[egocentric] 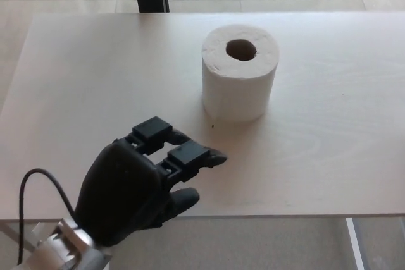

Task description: A toilet paper roll is kept in the middle of the desk infront of the robot. The robot places its left hand on the top of the toilet paper roll to hold it still and uses its right hand to tear off a piece of toilet paper from it and hands the paper to a person

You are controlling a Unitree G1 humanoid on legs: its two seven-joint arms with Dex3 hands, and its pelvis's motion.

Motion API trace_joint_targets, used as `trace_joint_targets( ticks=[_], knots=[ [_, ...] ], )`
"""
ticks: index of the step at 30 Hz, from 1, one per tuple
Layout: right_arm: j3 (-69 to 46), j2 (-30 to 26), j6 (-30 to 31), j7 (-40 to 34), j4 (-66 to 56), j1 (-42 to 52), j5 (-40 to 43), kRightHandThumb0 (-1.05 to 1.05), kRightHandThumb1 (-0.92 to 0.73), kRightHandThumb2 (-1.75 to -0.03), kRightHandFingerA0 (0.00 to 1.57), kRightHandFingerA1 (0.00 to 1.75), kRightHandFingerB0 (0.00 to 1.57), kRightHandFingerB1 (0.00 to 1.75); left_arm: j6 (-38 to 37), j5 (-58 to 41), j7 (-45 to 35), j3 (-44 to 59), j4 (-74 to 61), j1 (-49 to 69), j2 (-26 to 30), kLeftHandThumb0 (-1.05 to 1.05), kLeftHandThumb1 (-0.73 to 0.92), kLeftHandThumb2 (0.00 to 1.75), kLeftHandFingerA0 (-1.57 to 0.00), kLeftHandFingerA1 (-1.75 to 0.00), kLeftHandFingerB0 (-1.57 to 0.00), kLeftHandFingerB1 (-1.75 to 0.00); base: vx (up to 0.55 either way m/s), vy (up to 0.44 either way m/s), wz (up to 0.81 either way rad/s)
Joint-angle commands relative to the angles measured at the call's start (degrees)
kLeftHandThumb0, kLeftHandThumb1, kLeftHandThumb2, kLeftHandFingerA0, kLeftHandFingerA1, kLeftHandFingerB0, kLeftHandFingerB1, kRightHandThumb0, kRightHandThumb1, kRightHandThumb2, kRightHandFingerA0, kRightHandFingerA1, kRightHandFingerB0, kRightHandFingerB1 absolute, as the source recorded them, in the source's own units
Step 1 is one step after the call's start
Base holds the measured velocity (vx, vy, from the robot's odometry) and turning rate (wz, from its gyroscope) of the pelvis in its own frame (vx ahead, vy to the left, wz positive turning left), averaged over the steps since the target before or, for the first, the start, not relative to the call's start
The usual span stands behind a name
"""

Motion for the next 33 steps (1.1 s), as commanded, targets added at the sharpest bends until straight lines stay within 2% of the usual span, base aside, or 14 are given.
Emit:
trace_joint_targets(
  ticks=[1,5,6,11,12,13,14,15,18,19,24,25,26,33],
  knots=[
    [-44.14,11.07,1.44,19.41,-32.66,28.37,26.19,-1.03,-0.67,-1.04,0.00,0.37,0.05,0.28,-7.52,-25.72,-5.52,21.09,-9.90,24.20,8.48,-0.32,0.63,0.65,-0.34,-0.61,-0.32,-0.48,0.00,0.000,0.00],
    [-56.35,16.96,-2.56,20.43,-34.56,36.95,29.71,-1.01,-0.69,-1.04,0.00,0.32,0.07,0.37,-10.39,-32.51,-4.85,29.62,-8.44,32.11,6.89,-0.34,0.68,0.62,-0.40,-0.59,-0.31,-0.40,0.00,0.000,0.00],
    [-61.16,20.48,-5.44,18.36,-32.53,40.51,31.00,-0.82,-0.79,-0.63,0.00,0.17,0.06,0.47,-11.06,-36.83,-5.15,34.96,-8.42,36.21,5.17,-0.33,0.67,0.61,-0.41,-0.62,-0.32,-0.40,0.00,0.000,0.00],
    [-66.65,25.57,-10.92,12.27,-21.04,43.22,34.97,-0.75,-0.59,-0.96,0.00,0.48,0.18,0.55,-11.00,-48.12,-5.55,44.95,-8.73,42.79,-1.09,-0.34,0.66,0.62,-0.43,-0.67,-0.34,-0.46,0.00,0.000,0.00],
    [-67.02,25.38,-11.90,11.86,-19.49,43.10,35.08,-0.68,-0.75,-0.62,0.09,0.97,0.23,0.45,-11.02,-50.58,-6.04,45.33,-8.76,42.87,-1.80,-0.34,0.66,0.62,-0.42,-0.70,-0.34,-0.48,0.00,0.000,0.00],
    [-67.21,25.69,-13.80,11.21,-17.18,43.29,35.21,-0.68,-0.75,-0.62,0.09,0.97,0.23,0.45,-11.43,-54.36,-6.81,46.26,-8.54,43.44,-2.65,-0.34,0.66,0.62,-0.42,-0.70,-0.34,-0.48,0.00,0.000,0.00],
    [-67.06,25.50,-19.16,7.52,-7.55,42.49,33.76,-0.62,-0.71,-0.62,0.54,1.39,0.30,0.46,-10.37,-62.29,-8.43,50.27,-6.53,44.74,-5.32,-0.34,0.67,0.61,-0.39,-0.71,-0.30,-0.48,0.00,0.000,0.00],
    [-67.27,25.80,-19.01,5.80,-5.60,42.61,33.25,-0.62,-0.71,-0.59,0.23,1.32,0.30,0.51,-10.54,-65.23,-9.34,51.79,-5.10,44.95,-6.18,-0.29,0.67,0.63,-0.35,-0.73,-0.29,-0.48,0.00,0.000,0.00],
    [-64.59,23.61,-27.51,1.12,12.12,39.90,31.61,-0.53,-0.72,-0.61,0.16,0.79,0.26,0.47,-13.46,-72.76,-12.03,59.07,5.58,42.56,-8.92,-0.24,0.73,0.64,-0.33,-0.71,-0.23,-0.48,0.00,0.000,0.00],
    [-64.35,23.18,-28.79,0.24,15.16,38.99,31.75,-0.59,-0.52,-0.91,0.61,1.07,0.25,0.57,-13.72,-73.31,-12.23,60.59,8.08,41.59,-9.43,-0.26,0.73,0.61,-0.35,-0.71,-0.26,-0.49,0.00,0.000,0.00],
    [-64.07,19.64,-28.86,0.04,31.96,34.32,34.87,-0.48,-0.68,-0.59,0.29,1.01,0.34,0.52,-6.95,-78.81,-15.08,71.02,21.62,33.74,-11.55,-0.32,0.73,0.60,-0.41,-0.77,-0.30,-0.49,0.00,0.000,0.00],
    [-64.24,19.33,-26.03,1.53,34.20,33.66,36.12,-0.50,-0.51,-0.91,0.28,0.75,0.35,0.62,-4.76,-81.19,-18.35,75.65,29.92,29.60,-10.56,-0.36,0.57,0.86,-0.44,-0.77,-0.24,-0.54,0.00,0.000,0.00],
    [-63.66,19.32,-24.09,1.57,35.20,33.54,36.02,-0.43,-0.67,-0.58,0.26,0.92,0.41,0.58,-3.83,-81.36,-20.89,78.78,37.18,26.96,-9.05,-0.34,0.72,0.61,-0.36,-0.81,-0.25,-0.44,0.00,0.000,0.00],
    [-60.64,21.32,-13.80,6.62,32.76,34.55,36.96,-0.30,-0.66,-0.57,0.32,1.04,0.41,0.62,2.31,-79.84,-23.66,89.04,58.08,21.26,-3.83,-0.36,0.78,0.63,-0.19,-0.85,-0.18,-0.37,0.00,0.000,0.00]
  ],
)
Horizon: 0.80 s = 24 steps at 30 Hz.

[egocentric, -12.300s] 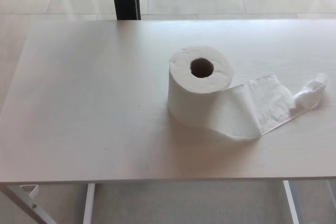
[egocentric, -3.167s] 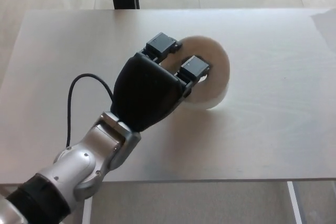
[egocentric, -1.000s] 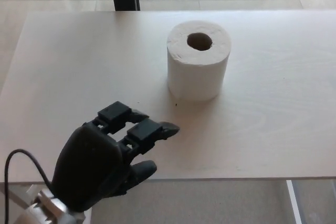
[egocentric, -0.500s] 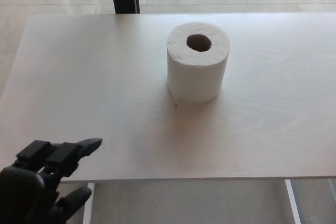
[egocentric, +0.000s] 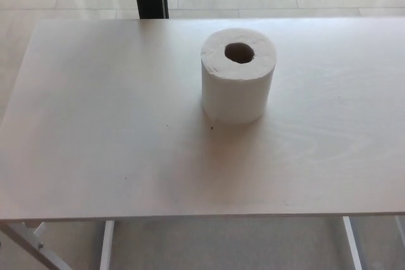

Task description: A toilet paper roll is kept in the middle of the desk infront of the robot. The robot places its left hand on the top of the toilet paper roll to hold it still and uses its right hand to tear off a piece of toilet paper from it and hands the paper to a person

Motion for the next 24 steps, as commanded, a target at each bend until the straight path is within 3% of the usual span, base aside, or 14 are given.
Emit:
trace_joint_targets(
  ticks=[1,3,4,6,10,11,12,15,16,17,19,21,23,24],
  knots=[
    [-23.03,9.14,-3.85,3.96,32.17,-2.40,25.21,-0.37,-0.70,-0.57,0.24,1.03,0.38,0.64,7.40,-60.20,-16.12,49.61,46.19,-8.43,-5.77,-0.31,0.86,0.60,-0.16,-1.19,-0.12,-0.45,0.00,0.000,0.00],
    [-23.03,8.45,-1.11,6.05,32.27,-3.07,26.24,-0.40,-0.68,-0.60,0.20,1.11,0.37,0.68,9.69,-62.01,-13.64,49.44,37.82,-5.64,-9.50,-0.29,0.83,0.63,-0.08,-1.19,-0.09,-0.51,0.00,0.000,0.00],
    [-23.29,7.56,-0.03,6.47,32.84,-4.27,26.86,-0.39,-0.68,-0.60,0.24,1.10,0.41,0.71,10.94,-63.08,-13.30,49.96,36.08,-5.61,-10.34,-0.25,0.84,0.64,-0.15,-1.38,-0.09,-0.49,0.00,0.000,0.00],
    [-23.08,5.06,2.45,6.99,34.83,-6.29,26.93,-0.37,-0.70,-0.58,0.37,1.14,0.48,0.77,11.88,-62.08,-15.47,52.05,42.26,-7.63,-7.69,-0.25,0.82,0.63,-0.07,-0.74,-0.08,-0.49,0.00,0.000,0.00],
    [-23.04,1.64,9.42,4.58,36.69,-10.19,26.78,-0.32,-0.71,-0.63,0.35,1.13,0.54,0.82,16.52,-55.84,-15.35,50.88,49.36,-9.42,-3.51,-0.32,0.86,0.66,-0.07,-0.69,-0.04,-0.38,0.00,0.000,0.00],
    [-24.12,1.52,9.91,3.24,37.72,-10.68,27.46,-0.31,-0.70,-0.64,0.33,1.07,0.57,0.88,17.62,-54.89,-15.17,50.66,50.80,-10.41,-3.18,-0.32,0.86,0.66,-0.11,-0.81,-0.04,-0.39,0.00,0.000,0.00],
    [-24.43,1.59,9.58,2.18,38.61,-11.04,27.56,-0.30,-0.68,-0.65,0.35,1.06,0.59,0.92,17.86,-54.77,-15.30,51.00,52.08,-10.94,-3.20,-0.28,0.85,0.67,-0.05,-0.67,-0.04,-0.35,0.00,0.000,0.00],
    [-22.14,2.71,6.50,1.73,40.46,-11.57,25.48,-0.34,-0.73,-0.61,0.47,1.08,0.54,0.87,19.30,-54.90,-16.24,52.21,54.56,-10.56,-4.25,-0.29,0.86,0.65,-0.08,-0.80,-0.04,-0.42,0.00,0.000,0.00],
    [-19.97,3.64,4.75,3.25,40.68,-10.66,23.75,-0.36,-0.75,-0.57,0.51,1.26,0.56,0.84,21.56,-52.84,-14.97,49.98,50.78,-7.98,-6.93,-0.30,0.85,0.61,-0.20,-1.01,-0.17,-0.77,0.00,0.000,0.00],
    [-19.97,3.71,4.46,3.54,40.89,-10.29,23.68,-0.36,-0.75,-0.57,0.51,1.26,0.56,0.84,21.74,-52.35,-15.10,49.97,50.79,-7.86,-6.95,-0.30,0.85,0.61,-0.20,-1.01,-0.17,-0.77,0.00,0.000,0.00],
    [-19.50,3.23,2.28,4.53,43.77,-10.27,23.16,-0.37,-0.71,-0.61,0.53,1.24,0.60,0.82,24.20,-51.79,-19.41,48.19,47.63,-4.25,-8.93,-0.35,0.86,0.65,-0.04,-0.63,-0.08,-0.56,0.00,0.000,0.00],
    [-19.31,2.80,0.78,5.06,45.98,-9.99,22.89,-0.39,-0.70,-0.62,0.54,1.26,0.58,0.81,23.96,-49.17,-22.07,46.61,49.03,-2.49,-8.61,-0.38,0.76,0.82,-0.13,-0.62,-0.20,-0.60,0.00,0.000,0.00],
    [-18.78,2.33,-0.39,4.83,47.78,-10.18,22.32,-0.37,-0.69,-0.62,0.64,1.33,0.61,0.79,24.33,-47.52,-21.82,45.91,48.95,-1.95,-8.78,-0.33,0.84,0.64,-0.18,-0.68,-0.28,-0.63,0.00,0.000,0.00],
    [-18.65,1.97,-1.55,5.88,49.51,-10.32,22.31,-0.36,-0.67,-0.61,0.71,1.29,0.64,0.77,24.22,-46.45,-22.53,45.14,49.12,-1.25,-8.90,-0.41,0.61,0.98,-0.25,-0.67,-0.35,-0.67,0.00,0.000,0.00]
  ],
)
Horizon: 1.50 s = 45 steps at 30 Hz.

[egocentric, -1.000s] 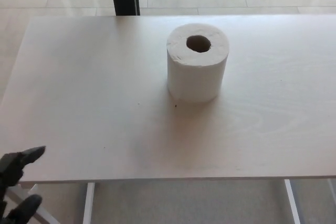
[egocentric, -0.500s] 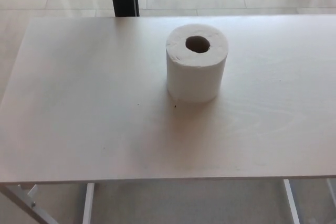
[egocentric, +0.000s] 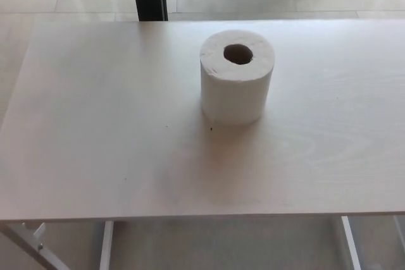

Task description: A toilet paper roll is kept in the middle of the desk infront of the robot. The robot places its left hand on the top of the toilet paper roll to hold it still and uses its right hand to tear off a piece of toilet paper from it and hands the paper to a person

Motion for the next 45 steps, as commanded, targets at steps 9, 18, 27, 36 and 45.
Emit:
trace_joint_targets(
  ticks=[9,18,27,36,45],
  knots=[
    [-6.39,0.56,-6.48,7.72,34.16,-8.08,11.25,-0.37,-0.64,-0.58,0.63,0.97,0.54,0.59,17.63,-19.66,-23.36,10.46,36.88,-4.91,0.02,-0.44,0.76,0.60,-0.50,-0.59,-0.41,-0.49,0.00,0.000,0.00],
    [-0.11,0.26,-8.09,11.77,35.00,-7.93,7.36,-0.41,-0.63,-0.58,0.65,0.80,0.48,0.49,16.07,-21.13,-27.86,10.47,39.17,-5.75,1.06,-0.49,0.62,0.97,-0.37,-0.65,-0.31,-0.58,0.00,0.000,0.00],
    [5.13,-0.22,-9.41,16.94,32.03,-5.39,5.87,-0.54,-0.66,-0.60,0.63,0.75,0.36,0.45,15.13,-21.38,-28.69,8.98,41.11,-6.97,2.22,-0.51,0.61,0.96,-0.35,-0.63,-0.27,-0.58,0.00,0.000,0.00],
    [8.62,1.75,-11.87,18.71,30.61,-3.02,7.40,-0.55,-0.69,-0.61,0.59,0.74,0.36,0.45,14.51,-24.24,-31.71,7.93,41.71,-4.87,4.79,-0.58,0.61,0.94,-0.28,-0.62,-0.34,-0.62,0.00,0.000,0.00],
    [9.58,-0.78,-13.11,17.74,36.30,-5.62,8.30,-0.54,-0.65,-0.60,0.63,0.74,0.37,0.42,14.68,-26.04,-30.02,6.09,44.76,-8.10,4.27,-0.50,0.58,0.96,-0.39,-0.65,-0.29,-0.57,0.00,0.000,0.00]
  ],
)
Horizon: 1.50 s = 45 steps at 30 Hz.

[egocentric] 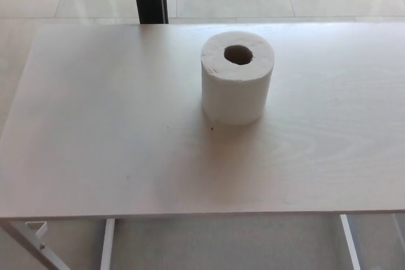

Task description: A toilet paper roll is kept in the middle of the desk infront of the robot. The robot places its left hand on the top of the toilet paper roll to hold it still and uses its right hand to tear off a piece of toilet paper from it and hands the paper to a person

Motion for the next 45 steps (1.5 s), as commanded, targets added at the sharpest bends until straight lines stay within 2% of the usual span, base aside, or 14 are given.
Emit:
trace_joint_targets(
  ticks=[1,5,14,15,16,19,23,24,33,35,36,37,40,45],
  knots=[
    [0.52,-0.63,-3.17,2.20,-2.53,2.97,2.04,-0.51,-0.67,-0.60,0.55,0.73,0.35,0.44,1.70,-3.81,-3.31,-0.35,-1.83,2.14,0.95,-0.48,0.80,0.64,-0.27,-0.60,-0.26,-0.53,0.00,0.000,0.00],
    [1.69,-0.39,-2.68,1.90,-3.50,1.18,2.22,-0.53,-0.51,-0.88,0.53,0.74,0.29,0.53,0.86,-4.56,-2.88,-0.61,-0.84,1.65,1.33,-0.53,0.59,0.98,-0.37,-0.67,-0.24,-0.58,0.00,0.000,0.00],
    [2.32,-0.92,-1.68,2.87,-6.16,3.43,3.47,-0.50,-0.64,-0.59,0.56,0.76,0.39,0.46,-0.44,-5.39,-2.90,-2.77,-1.60,2.62,0.72,-0.52,0.77,0.63,-0.38,-0.63,-0.40,-0.61,0.00,0.000,0.00],
    [2.72,-0.88,-2.10,2.67,-6.31,3.64,3.13,-0.51,-0.64,-0.59,0.57,0.76,0.39,0.46,-0.04,-6.09,-3.09,-2.36,-1.44,3.06,0.69,-0.52,0.61,0.98,-0.38,-0.65,-0.30,-0.59,0.00,0.000,0.00],
    [2.86,-0.89,-2.24,2.76,-6.33,3.70,3.08,-0.50,-0.64,-0.59,0.57,0.75,0.39,0.45,0.24,-6.54,-3.33,-2.09,-1.41,3.17,0.71,-0.52,0.79,0.62,-0.34,-0.60,-0.29,-0.50,0.00,0.000,0.00],
    [3.06,-0.86,-1.30,2.59,-7.70,3.96,3.37,-0.48,-0.65,-0.59,0.55,0.76,0.39,0.45,-0.32,-6.53,-4.17,-2.77,-1.57,3.51,0.94,-0.52,0.60,0.98,-0.37,-0.66,-0.23,-0.57,0.00,0.000,0.00],
    [3.05,-0.78,-1.30,2.59,-7.76,4.33,3.52,-0.48,-0.65,-0.59,0.52,0.76,0.39,0.45,-0.14,-6.59,-3.07,-3.19,-1.29,3.08,1.10,-0.53,0.76,0.62,-0.39,-0.60,-0.31,-0.50,0.00,0.000,0.00],
    [3.67,-1.00,-1.51,1.95,-6.95,3.96,2.83,-0.49,-0.64,-0.59,0.51,0.74,0.40,0.44,-0.66,-6.43,-3.77,-3.56,-1.26,2.99,1.07,-0.55,0.61,0.97,-0.37,-0.65,-0.28,-0.58,0.00,0.000,0.00],
    [5.16,-1.73,-1.84,1.98,-5.60,3.38,2.49,-0.48,-0.49,-0.84,0.45,0.73,0.32,0.53,-0.97,-6.73,-3.33,-4.71,-0.56,3.17,1.32,-0.50,0.60,0.99,-0.38,-0.65,-0.25,-0.57,0.00,0.000,0.00],
    [5.59,-1.91,-2.00,1.59,-2.72,1.72,2.39,-0.50,-0.48,-0.84,0.47,0.74,0.34,0.53,-1.47,-6.55,-3.38,-5.17,-0.52,3.38,1.30,-0.53,0.78,0.62,-0.38,-0.55,-0.30,-0.49,0.00,0.000,0.00],
    [5.66,-2.00,-2.19,1.73,-2.14,1.55,2.47,-0.51,-0.47,-0.84,0.47,0.74,0.34,0.53,-1.45,-6.66,-3.56,-5.27,-0.45,3.61,1.33,-0.50,0.59,0.99,-0.38,-0.64,-0.25,-0.57,0.00,0.000,0.00],
    [5.71,-2.05,-2.20,1.72,-1.68,1.36,2.54,-0.51,-0.47,-0.84,0.48,0.73,0.34,0.52,-1.00,-7.12,-3.39,-5.06,-0.62,3.66,1.29,-0.53,0.77,0.63,-0.38,-0.56,-0.33,-0.52,0.00,0.000,0.00],
    [5.75,-2.43,-2.34,2.43,-1.65,1.42,2.81,-0.51,-0.48,-0.85,0.46,0.74,0.34,0.54,-2.02,-7.73,-4.94,-4.84,-1.13,4.63,1.09,-0.50,0.58,0.98,-0.39,-0.66,-0.24,-0.57,0.00,0.000,0.00],
    [5.35,-2.41,-2.21,2.97,-4.60,3.16,3.39,-0.47,-0.63,-0.57,0.35,0.79,0.35,0.45,-0.97,-6.42,-1.98,-6.69,-0.42,4.00,1.47,-0.49,0.76,0.62,-0.48,-0.60,-0.39,-0.51,0.00,0.000,0.00]
  ],
)
